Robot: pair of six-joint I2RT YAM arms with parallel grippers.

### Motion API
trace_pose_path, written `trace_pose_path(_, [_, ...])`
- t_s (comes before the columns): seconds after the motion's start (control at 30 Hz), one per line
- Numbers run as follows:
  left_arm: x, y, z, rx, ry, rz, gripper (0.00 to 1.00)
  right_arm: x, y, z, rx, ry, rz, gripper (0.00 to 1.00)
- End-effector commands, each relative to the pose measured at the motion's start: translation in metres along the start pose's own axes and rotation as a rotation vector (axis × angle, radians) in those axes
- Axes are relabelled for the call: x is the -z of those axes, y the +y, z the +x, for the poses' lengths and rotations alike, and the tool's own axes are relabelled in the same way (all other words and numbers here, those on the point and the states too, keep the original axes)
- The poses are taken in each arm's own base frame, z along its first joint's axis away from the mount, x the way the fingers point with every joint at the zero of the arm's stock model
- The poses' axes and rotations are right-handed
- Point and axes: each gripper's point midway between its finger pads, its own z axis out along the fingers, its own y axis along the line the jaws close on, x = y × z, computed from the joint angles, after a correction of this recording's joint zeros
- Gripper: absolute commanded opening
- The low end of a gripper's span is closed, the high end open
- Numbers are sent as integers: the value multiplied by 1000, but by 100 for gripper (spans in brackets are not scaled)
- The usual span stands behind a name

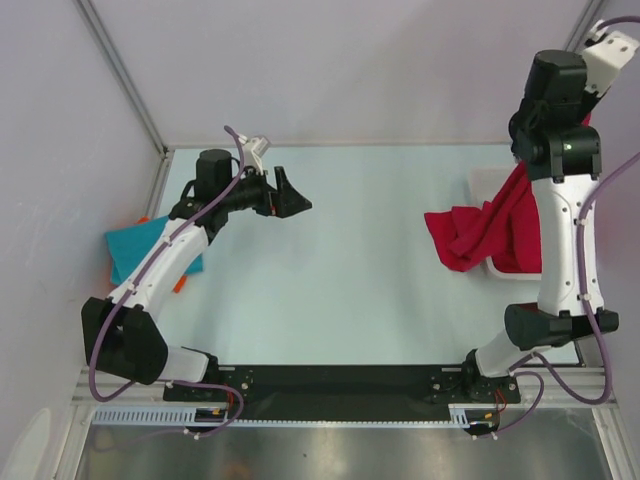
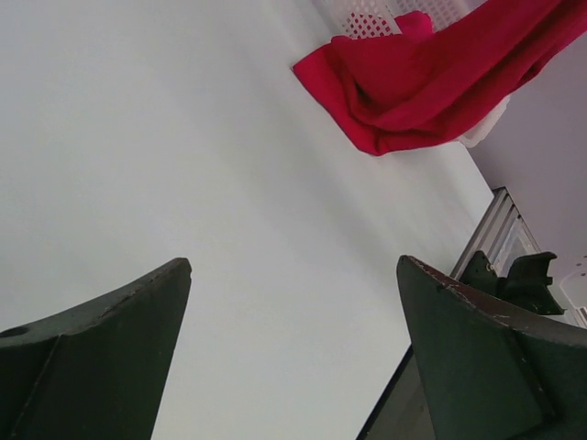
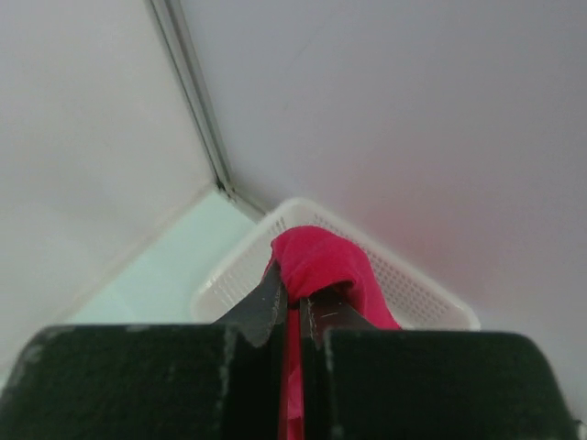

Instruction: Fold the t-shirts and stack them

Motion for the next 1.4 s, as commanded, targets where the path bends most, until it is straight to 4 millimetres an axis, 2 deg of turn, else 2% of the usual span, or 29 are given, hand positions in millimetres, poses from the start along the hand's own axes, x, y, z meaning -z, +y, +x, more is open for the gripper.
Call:
trace_pose_path(0.0, [9,-8,-13,-40,-49,16,100,49,-51,-89,-210,-219,45,0])
trace_pose_path(0.03, [10,-7,-14,-41,-51,15,100,70,-59,-100,-228,-256,26,0])
trace_pose_path(0.07, [10,-7,-14,-39,-50,16,100,79,-69,-120,-334,-324,68,0])
trace_pose_path(0.1, [9,-7,-14,-35,-48,18,100,80,-68,-110,-184,-321,103,0])
trace_pose_path(0.13, [9,-7,-15,-37,-50,21,100,87,-72,-115,-181,-343,117,0])
trace_pose_path(0.17, [9,-8,-15,-38,-50,25,100,101,-82,-134,-349,-405,118,0])
trace_pose_path(0.2, [9,-8,-16,-39,-50,26,100,102,-86,-133,-251,-411,150,0])
trace_pose_path(0.23, [9,-8,-17,-38,-52,26,100,106,-92,-142,-312,-436,153,0])
trace_pose_path(0.3, [9,-9,-19,-39,-56,29,100,99,-88,-148,-284,-440,172,0])
trace_pose_path(0.33, [10,-10,-21,-44,-62,29,100,101,-94,-158,-297,-449,176,0])
trace_pose_path(0.4, [10,-11,-23,-45,-65,30,100,87,-81,-161,-248,-449,205,0])
trace_pose_path(0.43, [10,-11,-24,-46,-66,30,100,87,-85,-166,-228,-450,221,0])
trace_pose_path(0.5, [10,-12,-26,-44,-69,36,100,71,-68,-158,-167,-439,241,0])
trace_pose_path(0.63, [11,-11,-25,-47,-67,34,100,32,-40,-109,-8,-333,268,0])
trace_pose_path(0.67, [12,-11,-25,-53,-66,32,100,21,-31,-96,-51,-312,253,1])
trace_pose_path(0.73, [14,-7,-21,-48,-64,24,100,-8,-19,-55,87,-210,248,1])
trace_pose_path(0.77, [15,-5,-21,-47,-65,18,100,-19,-12,-39,48,-180,232,2])
trace_pose_path(0.8, [15,-4,-20,-45,-61,21,100,-36,-14,-6,137,-91,249,2])
trace_pose_path(0.83, [16,-3,-19,-40,-58,18,100,-48,-6,14,149,-35,198,2])
trace_pose_path(0.87, [17,-3,-19,-41,-60,19,100,-59,2,36,68,21,171,3])
trace_pose_path(0.9, [17,-2,-19,-38,-59,17,100,-70,-8,66,104,125,168,3])
trace_pose_path(0.93, [18,-1,-19,-39,-60,15,100,-90,-7,97,88,234,112,4])
trace_pose_path(0.97, [18,0,-19,-41,-61,14,100,-97,-7,129,79,314,114,4])
trace_pose_path(1.03, [19,2,-17,-36,-58,11,100,-103,-2,172,92,427,65,5])
trace_pose_path(1.07, [18,3,-17,-35,-58,10,100,-101,-2,204,127,494,60,6])
trace_pose_path(1.2, [14,7,-13,-21,-44,13,100,-87,17,260,117,616,-38,9])
trace_pose_path(1.27, [14,7,-12,-19,-41,13,100,-68,38,263,98,629,-157,19])
trace_pose_path(1.3, [13,8,-11,-18,-40,12,100,-60,49,270,89,646,-218,27])
trace_pose_path(1.37, [12,9,-11,-14,-38,7,100,-36,70,261,85,638,-323,34])
